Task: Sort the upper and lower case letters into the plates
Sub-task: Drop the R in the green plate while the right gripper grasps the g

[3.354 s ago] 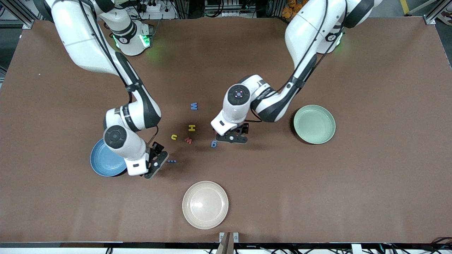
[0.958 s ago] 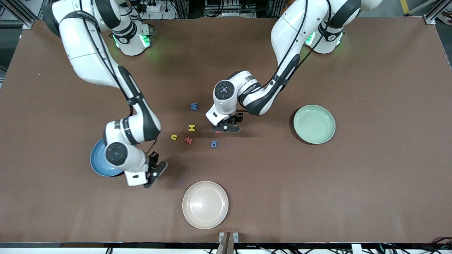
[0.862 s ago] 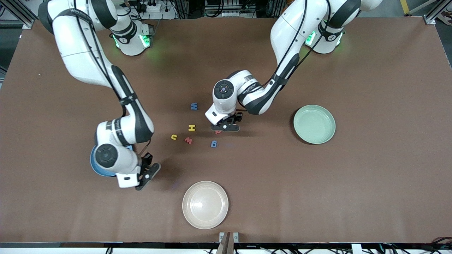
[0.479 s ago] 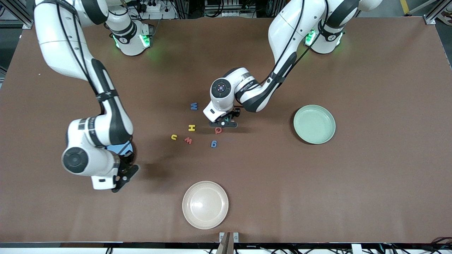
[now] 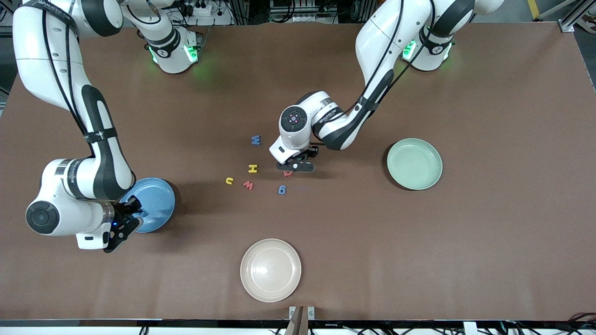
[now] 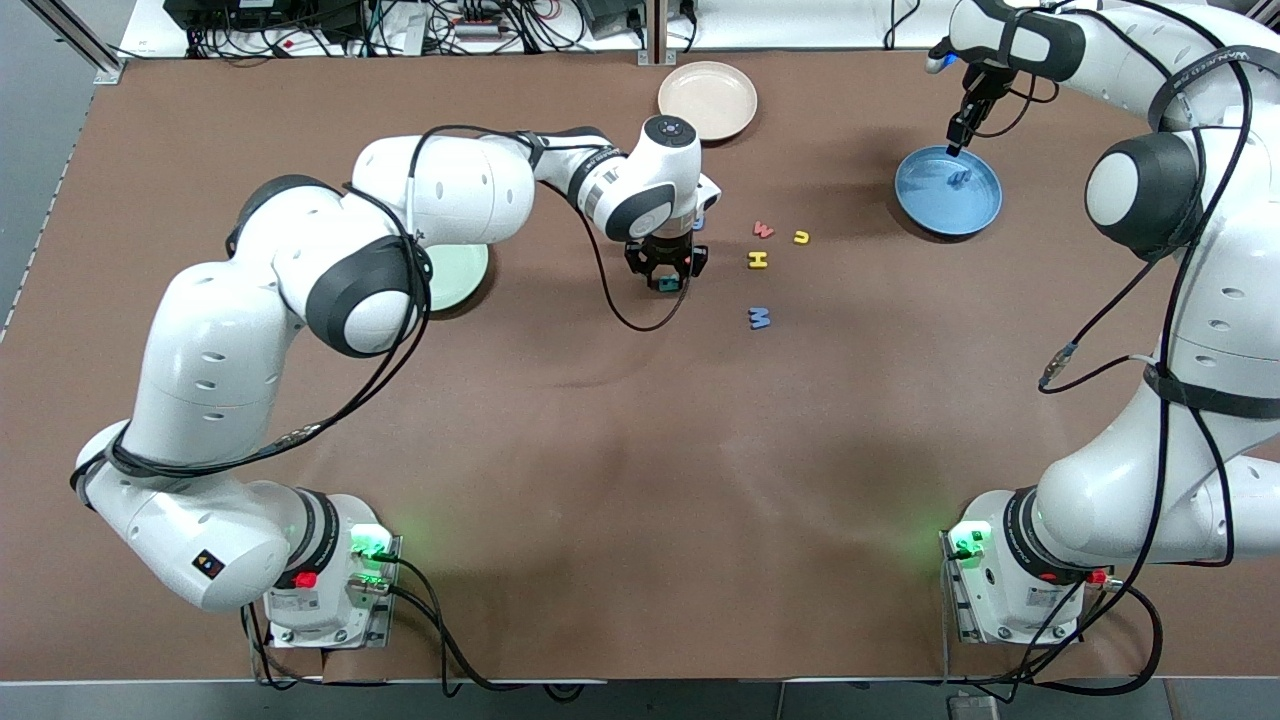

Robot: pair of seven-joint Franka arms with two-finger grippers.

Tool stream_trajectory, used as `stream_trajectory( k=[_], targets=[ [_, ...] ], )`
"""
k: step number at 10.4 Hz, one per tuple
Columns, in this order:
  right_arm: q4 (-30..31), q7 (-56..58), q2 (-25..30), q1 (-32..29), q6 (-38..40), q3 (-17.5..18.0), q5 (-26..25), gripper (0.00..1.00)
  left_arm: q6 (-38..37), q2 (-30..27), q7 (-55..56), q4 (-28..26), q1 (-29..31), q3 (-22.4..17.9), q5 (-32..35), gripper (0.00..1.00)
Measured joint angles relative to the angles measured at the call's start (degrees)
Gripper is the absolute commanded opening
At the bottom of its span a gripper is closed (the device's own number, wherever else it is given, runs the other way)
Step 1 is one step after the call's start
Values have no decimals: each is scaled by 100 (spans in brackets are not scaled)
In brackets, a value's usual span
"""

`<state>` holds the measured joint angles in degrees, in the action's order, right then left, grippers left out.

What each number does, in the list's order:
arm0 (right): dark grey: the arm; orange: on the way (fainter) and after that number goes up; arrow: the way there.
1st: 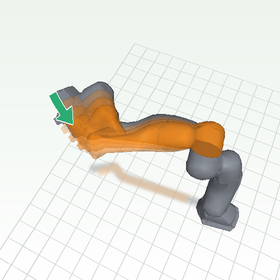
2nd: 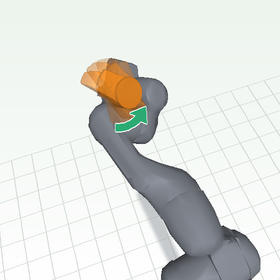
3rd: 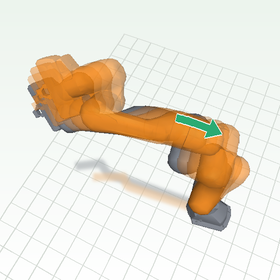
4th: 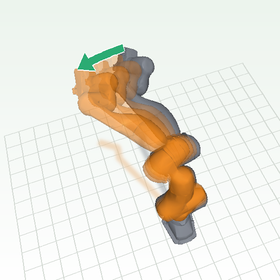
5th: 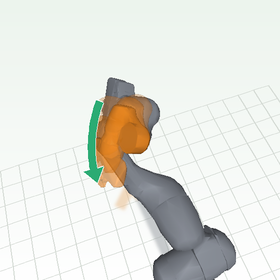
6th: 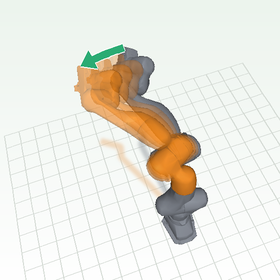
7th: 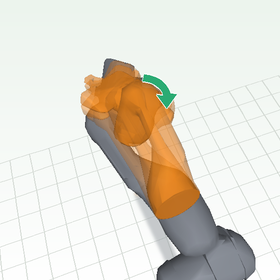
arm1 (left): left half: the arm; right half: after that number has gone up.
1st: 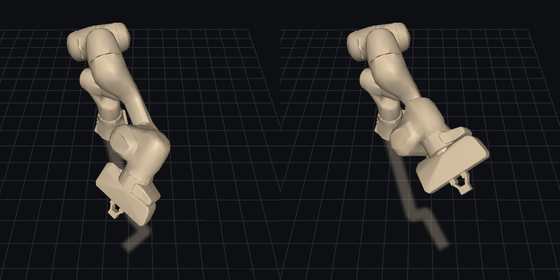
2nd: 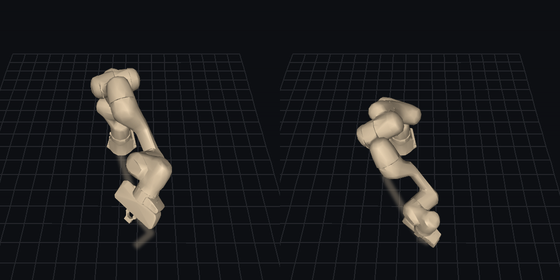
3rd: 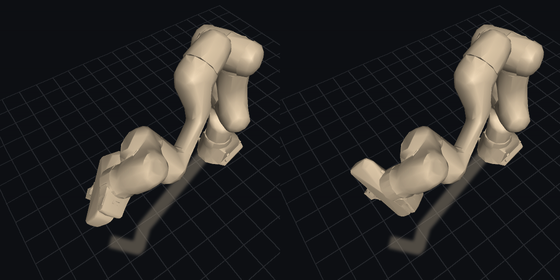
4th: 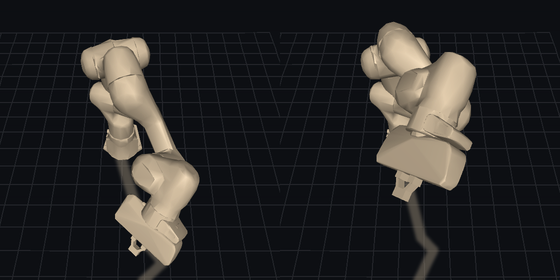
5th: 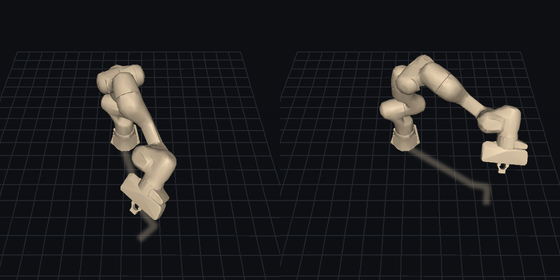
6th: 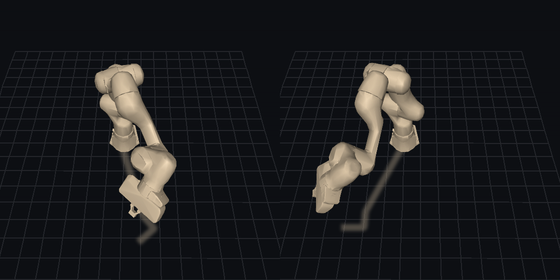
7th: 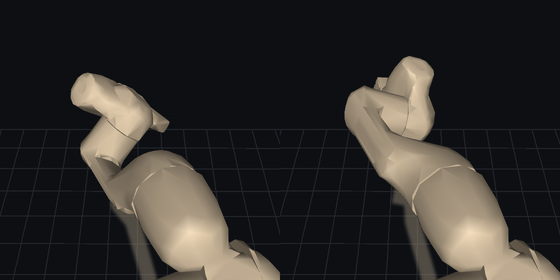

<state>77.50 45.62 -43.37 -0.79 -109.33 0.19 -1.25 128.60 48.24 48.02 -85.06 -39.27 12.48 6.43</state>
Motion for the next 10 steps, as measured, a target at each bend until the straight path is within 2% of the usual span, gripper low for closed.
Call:
stream_trajectory(
  k=[4, 5, 7, 9, 10],
  targets=[
    [0, -644, 0, 184, -124, 84, 4, 100, -11, 1, 0, 0, -23, 4, 0, 57],
    [0, -1064, 0, 299, -133, 89, 4, 100, -14, 1, 0, -1, -23, 5, 0, 56],
    [-8, -2111, 4, 497, -255, 90, 5, 100, -21, 1, 15, -1, -21, 4, 0, 45],
    [-8, -3264, 9, 597, -733, 94, 1, 100, -27, 3, 18, -3, -21, 4, 0, 45],
    [2, -3776, 8, 636, -944, 94, 0, 100, -33, 7, 18, -6, -22, 4, 0, 41]
  ],
)
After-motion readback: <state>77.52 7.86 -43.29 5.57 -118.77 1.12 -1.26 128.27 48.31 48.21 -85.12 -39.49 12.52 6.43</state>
